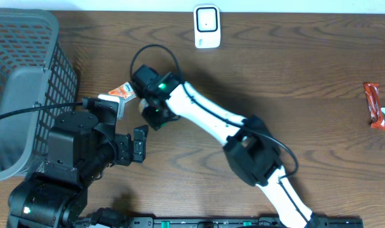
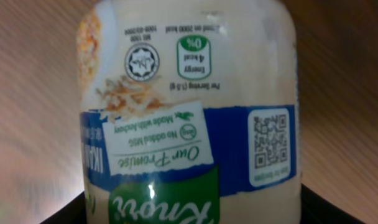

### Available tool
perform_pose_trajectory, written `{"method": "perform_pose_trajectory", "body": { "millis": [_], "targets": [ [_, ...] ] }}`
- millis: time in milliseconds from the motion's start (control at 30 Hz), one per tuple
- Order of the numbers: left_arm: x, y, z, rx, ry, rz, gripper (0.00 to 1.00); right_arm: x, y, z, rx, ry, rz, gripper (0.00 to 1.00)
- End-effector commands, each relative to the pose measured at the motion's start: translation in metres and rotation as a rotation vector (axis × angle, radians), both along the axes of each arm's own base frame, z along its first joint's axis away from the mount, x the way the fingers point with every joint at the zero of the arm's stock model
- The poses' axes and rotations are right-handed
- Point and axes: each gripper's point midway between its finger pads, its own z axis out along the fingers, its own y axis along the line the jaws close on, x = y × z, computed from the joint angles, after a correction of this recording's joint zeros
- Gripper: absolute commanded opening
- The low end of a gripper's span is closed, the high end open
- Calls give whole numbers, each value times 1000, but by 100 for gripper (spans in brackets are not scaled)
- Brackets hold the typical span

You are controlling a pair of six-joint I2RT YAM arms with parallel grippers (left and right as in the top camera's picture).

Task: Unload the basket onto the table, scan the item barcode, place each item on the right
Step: 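Grasp the Knorr jar with the right gripper and lift it, then set the Knorr jar upright at table center and open the right gripper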

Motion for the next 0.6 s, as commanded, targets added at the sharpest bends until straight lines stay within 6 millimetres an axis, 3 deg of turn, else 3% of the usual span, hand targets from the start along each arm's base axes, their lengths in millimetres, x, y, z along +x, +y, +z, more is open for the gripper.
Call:
{"method": "perform_pose_trajectory", "body": {
  "millis": [0, 300, 567],
  "targets": [
    [0, 2, 4, 2, -12, 11, 98, 7, -15, 63, 72, -19, -101, 51],
    [0, 2, 4, 2, -12, 11, 98, -30, -86, 61, -102, 242, -186, 51],
    [0, 2, 4, 2, -12, 11, 98, -52, -116, 66, -203, 359, -213, 55]
  ]
}}
